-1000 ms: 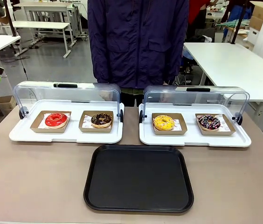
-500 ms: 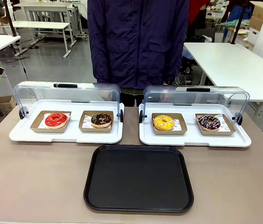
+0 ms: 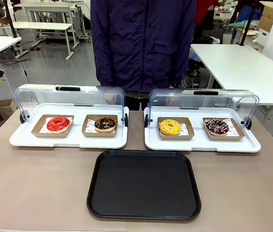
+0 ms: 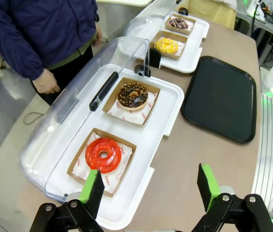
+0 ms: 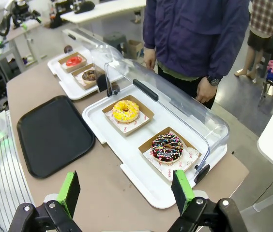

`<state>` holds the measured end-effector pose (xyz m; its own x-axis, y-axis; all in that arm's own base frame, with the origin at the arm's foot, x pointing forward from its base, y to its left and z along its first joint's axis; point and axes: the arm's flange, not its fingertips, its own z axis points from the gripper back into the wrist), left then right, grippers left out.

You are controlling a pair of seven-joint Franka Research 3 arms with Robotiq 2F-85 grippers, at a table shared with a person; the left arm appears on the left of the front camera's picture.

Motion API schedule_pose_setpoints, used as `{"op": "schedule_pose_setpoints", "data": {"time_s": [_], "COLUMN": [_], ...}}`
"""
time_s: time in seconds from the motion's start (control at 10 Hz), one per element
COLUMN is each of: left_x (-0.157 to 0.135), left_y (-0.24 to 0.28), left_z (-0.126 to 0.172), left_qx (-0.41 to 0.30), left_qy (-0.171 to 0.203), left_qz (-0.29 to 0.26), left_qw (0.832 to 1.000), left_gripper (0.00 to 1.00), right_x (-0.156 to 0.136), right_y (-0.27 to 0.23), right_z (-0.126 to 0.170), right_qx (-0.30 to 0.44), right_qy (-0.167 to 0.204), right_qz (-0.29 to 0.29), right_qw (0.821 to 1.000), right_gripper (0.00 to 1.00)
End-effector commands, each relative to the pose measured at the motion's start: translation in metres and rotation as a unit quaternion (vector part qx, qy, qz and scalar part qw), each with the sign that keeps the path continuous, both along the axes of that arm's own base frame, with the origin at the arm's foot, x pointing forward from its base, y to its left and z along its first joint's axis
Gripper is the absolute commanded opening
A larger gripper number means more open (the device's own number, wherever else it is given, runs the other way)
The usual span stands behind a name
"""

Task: Move the second donut from the left to the tray.
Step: Pick up the Paper togo box containing the Donut indicated by the person and place it on the Handle tray.

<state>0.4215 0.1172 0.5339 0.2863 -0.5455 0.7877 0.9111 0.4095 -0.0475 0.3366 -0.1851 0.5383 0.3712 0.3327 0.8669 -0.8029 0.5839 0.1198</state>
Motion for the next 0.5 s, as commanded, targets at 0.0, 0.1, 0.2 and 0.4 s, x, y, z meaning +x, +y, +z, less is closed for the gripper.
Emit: {"op": "schedule_pose_setpoints", "data": {"time_s": [0.0, 0.1, 0.2, 0.4], "left_x": [0.0004, 0.0004, 0.0004, 0.0004], "left_y": [0.0005, 0.0005, 0.0005, 0.0005], "left_z": [0.0002, 0.0002, 0.0002, 0.0002], "left_qx": [-0.001, -0.001, -0.001, -0.001], "left_qy": [-0.004, -0.004, -0.004, -0.004], "left_qz": [-0.007, -0.007, -0.007, -0.007], "left_qw": [1.0, 1.0, 1.0, 1.0], "left_gripper": [1.0, 1.0, 1.0, 1.0], "right_x": [0.0024, 0.0024, 0.0024, 0.0024], "right_y": [-0.0004, -0.0004, -0.0004, -0.0004], "right_z": [0.0017, 0.0017, 0.0017, 0.0017], "right_qx": [0.006, 0.006, 0.006, 0.006], "right_qy": [-0.016, -0.016, -0.016, -0.016], "right_qz": [0.006, 0.006, 0.006, 0.006], "right_qw": [1.0, 1.0, 1.0, 1.0], "right_gripper": [1.0, 1.0, 1.0, 1.0]}}
